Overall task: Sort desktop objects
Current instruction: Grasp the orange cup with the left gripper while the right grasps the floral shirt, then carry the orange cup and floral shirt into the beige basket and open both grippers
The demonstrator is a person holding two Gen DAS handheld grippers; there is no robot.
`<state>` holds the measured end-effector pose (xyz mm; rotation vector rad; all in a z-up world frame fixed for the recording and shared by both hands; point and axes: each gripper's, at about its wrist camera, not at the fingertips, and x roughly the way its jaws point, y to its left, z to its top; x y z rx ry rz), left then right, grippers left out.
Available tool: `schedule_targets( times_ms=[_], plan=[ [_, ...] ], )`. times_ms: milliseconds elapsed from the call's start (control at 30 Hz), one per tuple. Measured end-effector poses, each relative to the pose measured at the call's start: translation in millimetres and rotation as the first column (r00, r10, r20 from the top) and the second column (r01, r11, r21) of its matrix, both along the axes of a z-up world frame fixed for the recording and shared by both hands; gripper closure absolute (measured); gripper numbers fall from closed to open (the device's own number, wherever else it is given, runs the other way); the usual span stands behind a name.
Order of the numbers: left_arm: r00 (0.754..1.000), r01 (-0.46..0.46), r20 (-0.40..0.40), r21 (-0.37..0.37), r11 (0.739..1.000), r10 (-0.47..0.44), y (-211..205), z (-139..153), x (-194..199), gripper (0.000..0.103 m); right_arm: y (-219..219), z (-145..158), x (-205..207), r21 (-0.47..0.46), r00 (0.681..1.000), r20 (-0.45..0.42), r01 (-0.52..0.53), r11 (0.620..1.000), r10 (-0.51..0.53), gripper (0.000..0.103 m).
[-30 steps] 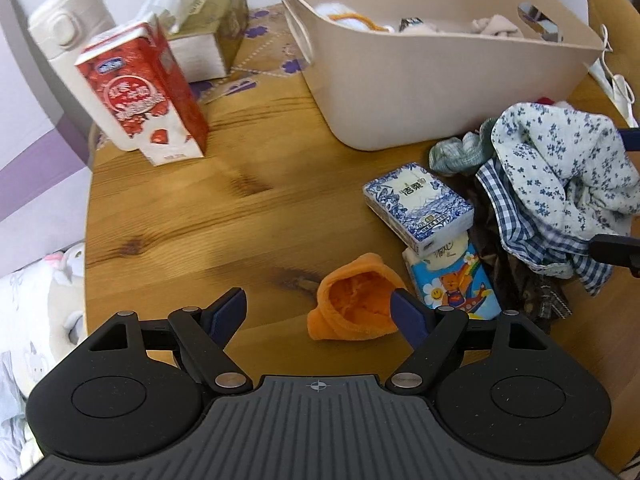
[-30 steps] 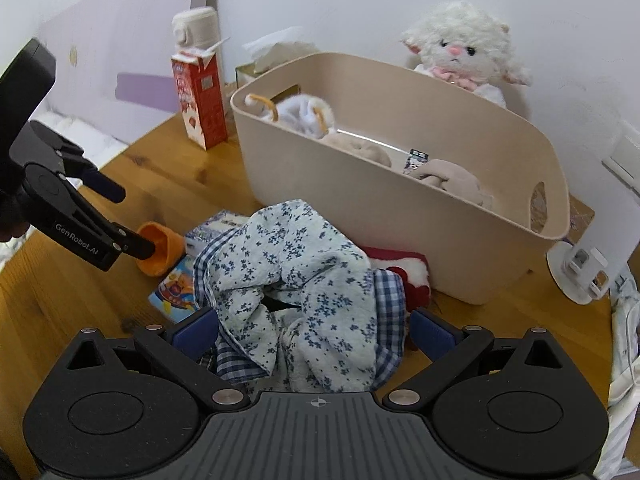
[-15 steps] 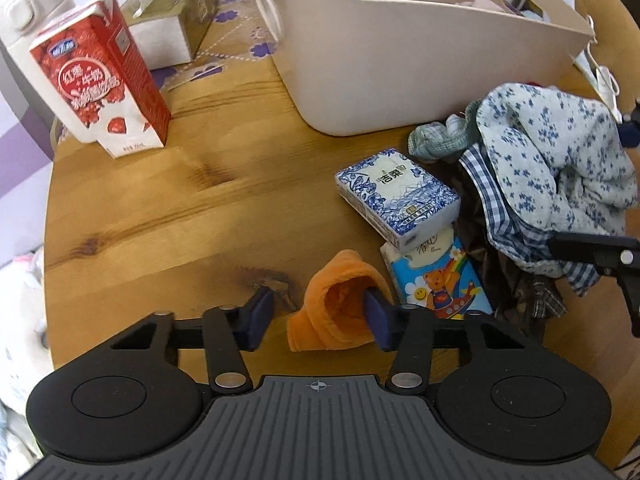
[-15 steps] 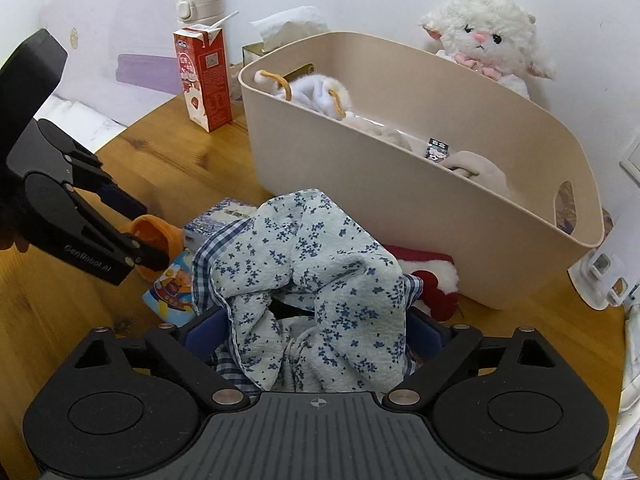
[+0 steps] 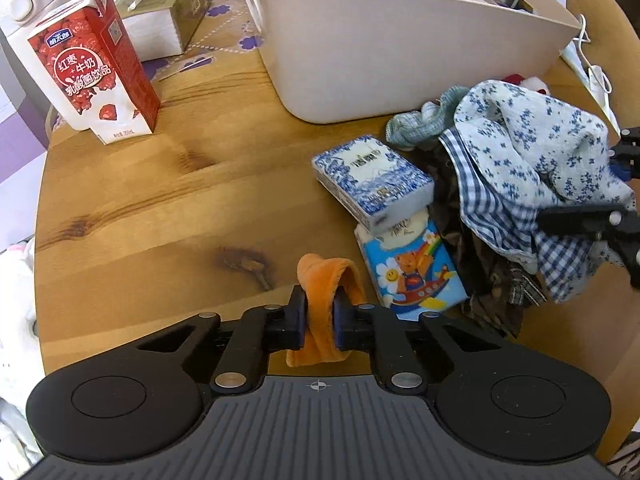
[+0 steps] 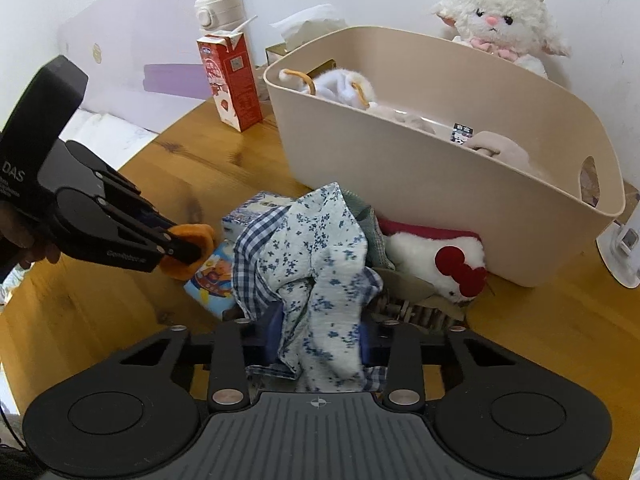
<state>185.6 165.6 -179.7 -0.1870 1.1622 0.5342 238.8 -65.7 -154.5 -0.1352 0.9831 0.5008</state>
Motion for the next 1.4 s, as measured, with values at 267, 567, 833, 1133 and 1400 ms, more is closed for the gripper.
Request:
schedule_targets(
  times_ms=[267, 567, 833, 1133, 1400],
  plan=[
    [0.999, -0.027, 0.018, -0.004, 1.000, 0.027, -13, 4, -8, 0.094, -13, 5, -9, 0.022, 1.000, 0.012, 0.020, 1.000, -0.021, 0.082],
    [0.998, -0.014, 0.061, 0.035, 0.999, 0.012, -28, 21, -11, 0.094, -26, 15, -18, 0.050, 1.000, 0.014, 0.011, 0.999, -0.012, 0.082],
    [0.994, 0.034, 0.107, 0.049, 0.998, -0.039, -48, 42, 0, 0.094, -58, 32, -18, 0.111, 0.997, 0.016, 0.074, 0.991, -0.077, 0.082],
    [0.980, 0.107, 0.157, 0.092, 0.990, -0.120, -68, 67, 24, 0.094, -97, 60, -13, 0.154, 0.984, 0.062, 0.156, 0.976, -0.167, 0.082],
    [0.968, 0.156, 0.177, 0.132, 0.979, -0.178, -76, 82, 43, 0.094, -127, 79, -7, 0.151, 0.968, 0.113, 0.207, 0.967, -0.225, 0.082]
  ],
)
